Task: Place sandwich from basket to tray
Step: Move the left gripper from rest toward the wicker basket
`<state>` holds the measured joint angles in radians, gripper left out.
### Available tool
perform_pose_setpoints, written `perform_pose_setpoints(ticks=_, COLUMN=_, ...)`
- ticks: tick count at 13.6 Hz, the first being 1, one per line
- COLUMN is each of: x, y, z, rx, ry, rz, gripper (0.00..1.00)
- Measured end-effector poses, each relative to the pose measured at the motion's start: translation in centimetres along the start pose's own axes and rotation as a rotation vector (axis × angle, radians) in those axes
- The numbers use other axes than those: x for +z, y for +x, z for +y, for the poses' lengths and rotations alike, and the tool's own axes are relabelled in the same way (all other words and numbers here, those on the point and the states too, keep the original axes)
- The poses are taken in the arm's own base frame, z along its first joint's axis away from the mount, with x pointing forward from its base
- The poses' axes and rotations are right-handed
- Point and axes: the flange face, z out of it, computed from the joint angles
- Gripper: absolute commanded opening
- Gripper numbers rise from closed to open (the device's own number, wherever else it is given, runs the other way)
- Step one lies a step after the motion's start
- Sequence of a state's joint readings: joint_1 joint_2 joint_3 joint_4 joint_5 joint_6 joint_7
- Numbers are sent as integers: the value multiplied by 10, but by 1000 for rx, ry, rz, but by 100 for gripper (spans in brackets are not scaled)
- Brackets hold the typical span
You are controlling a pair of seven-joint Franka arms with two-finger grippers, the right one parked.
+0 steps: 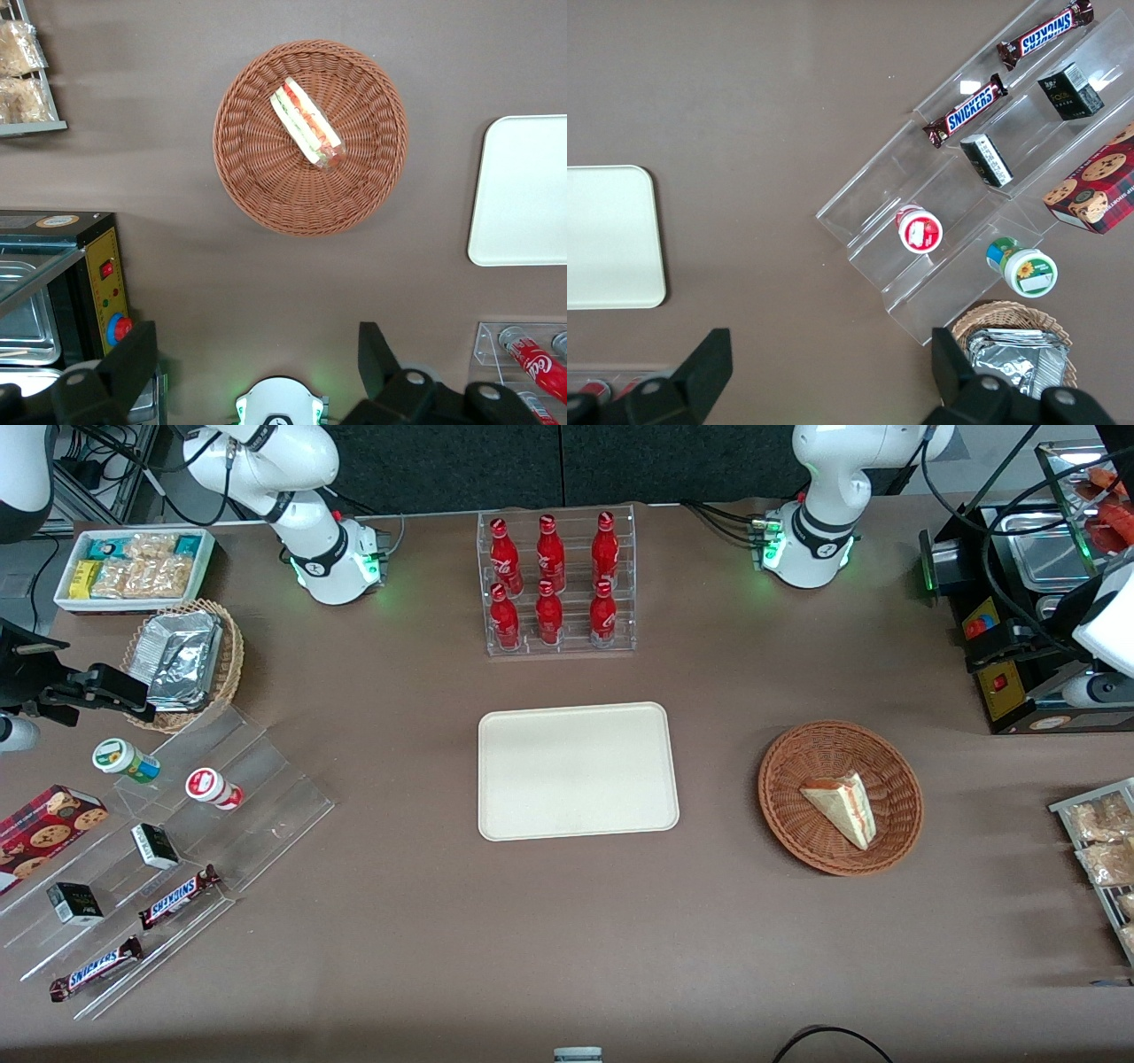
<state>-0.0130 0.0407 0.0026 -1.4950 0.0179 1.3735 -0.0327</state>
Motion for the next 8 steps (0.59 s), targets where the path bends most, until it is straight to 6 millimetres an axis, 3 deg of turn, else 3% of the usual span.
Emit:
perform_pose_setpoints(ticks=5, x=10, y=5, z=0, rx=-4, ry=1, rz=-18, gripper=100)
perform_pose_setpoints(ticks=8, x=58, y=28, z=3, rx=-54, ry=2, rz=-19, gripper=100)
